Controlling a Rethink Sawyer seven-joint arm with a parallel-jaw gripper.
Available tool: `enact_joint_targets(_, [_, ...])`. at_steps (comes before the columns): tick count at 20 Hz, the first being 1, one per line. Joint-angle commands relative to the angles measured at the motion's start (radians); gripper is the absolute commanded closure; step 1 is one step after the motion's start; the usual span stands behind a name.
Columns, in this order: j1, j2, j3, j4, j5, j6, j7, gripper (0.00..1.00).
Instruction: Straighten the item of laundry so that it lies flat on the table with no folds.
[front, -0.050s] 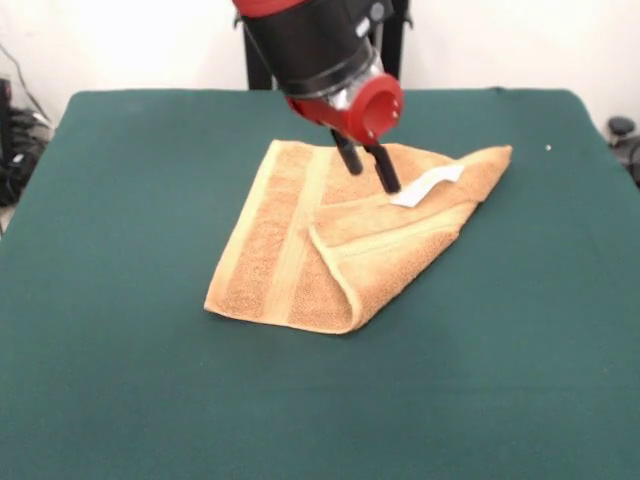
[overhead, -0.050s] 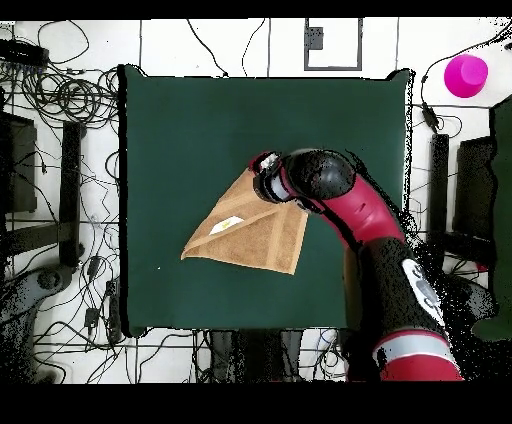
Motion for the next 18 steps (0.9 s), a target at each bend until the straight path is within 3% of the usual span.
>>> enact_joint_targets(1, [-0.045,-0.027,0.095,0.095,-0.073,0.264,-0.052,0.00])
enact_joint_targets(6, [-0.066,-0.027,0.096,0.088,-0.112,0.312,-0.062,0.00])
enact_joint_targets(11, [-0.039,-0.017,0.047,0.049,-0.224,0.304,-0.046,0.00])
enact_joint_targets(14, [-0.054,0.005,0.067,0.052,-0.254,0.268,-0.073,0.00])
enact_joint_targets(18, [-0.086,0.051,0.100,0.069,-0.310,0.123,-0.134,0.00])
